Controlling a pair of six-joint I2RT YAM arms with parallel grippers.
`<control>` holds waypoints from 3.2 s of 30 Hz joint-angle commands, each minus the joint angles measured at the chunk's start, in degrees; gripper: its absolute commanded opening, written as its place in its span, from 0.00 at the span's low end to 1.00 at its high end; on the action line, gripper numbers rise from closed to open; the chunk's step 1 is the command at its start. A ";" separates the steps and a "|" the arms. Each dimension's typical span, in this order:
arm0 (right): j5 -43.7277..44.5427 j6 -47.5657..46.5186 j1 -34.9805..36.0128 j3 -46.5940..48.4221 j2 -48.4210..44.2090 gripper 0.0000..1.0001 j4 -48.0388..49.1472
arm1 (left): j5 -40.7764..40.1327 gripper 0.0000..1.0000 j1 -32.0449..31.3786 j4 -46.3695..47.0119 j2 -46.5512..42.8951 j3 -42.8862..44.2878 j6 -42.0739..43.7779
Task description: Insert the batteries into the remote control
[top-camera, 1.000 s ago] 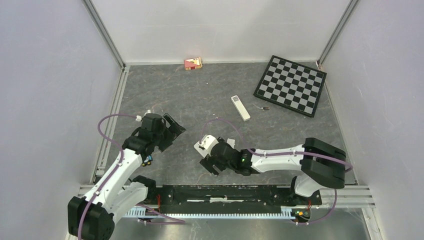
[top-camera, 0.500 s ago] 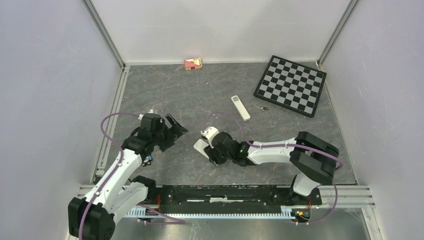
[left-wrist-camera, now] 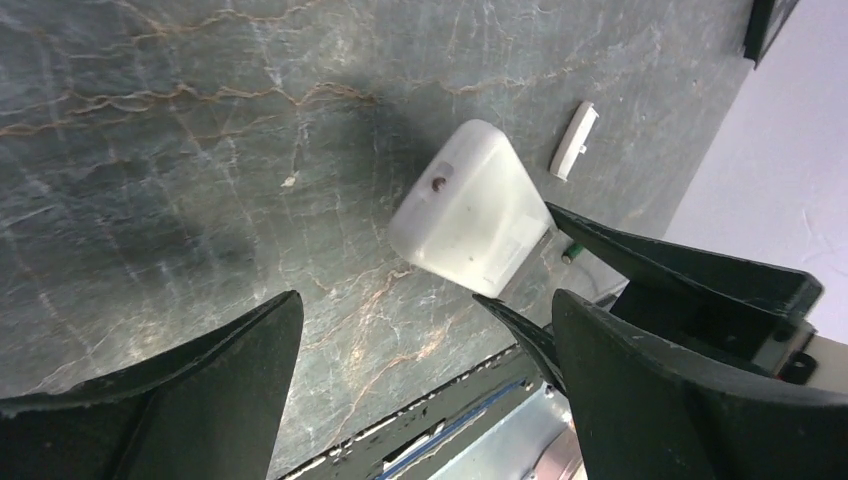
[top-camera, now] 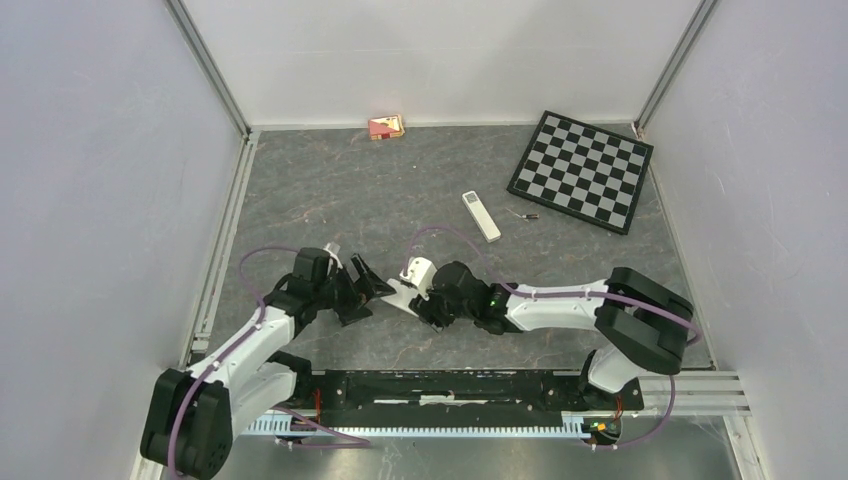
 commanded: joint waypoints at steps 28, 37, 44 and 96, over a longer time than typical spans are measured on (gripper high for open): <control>-15.99 -6.00 -3.92 1.43 -8.75 0.26 6.22 | 25.46 0.23 0.21 36.20 1.93 -6.85 -9.39; -7.71 4.99 -9.07 2.48 -14.66 0.86 -2.61 | 16.53 0.02 0.16 39.62 -1.41 -4.67 -3.42; 15.87 27.11 -13.14 10.00 -19.69 0.84 -33.91 | 8.75 0.02 0.16 52.18 -2.60 -6.50 1.30; 6.29 76.33 -20.60 3.19 -4.10 0.24 -54.16 | 5.08 0.02 0.10 52.63 -6.03 -9.29 3.98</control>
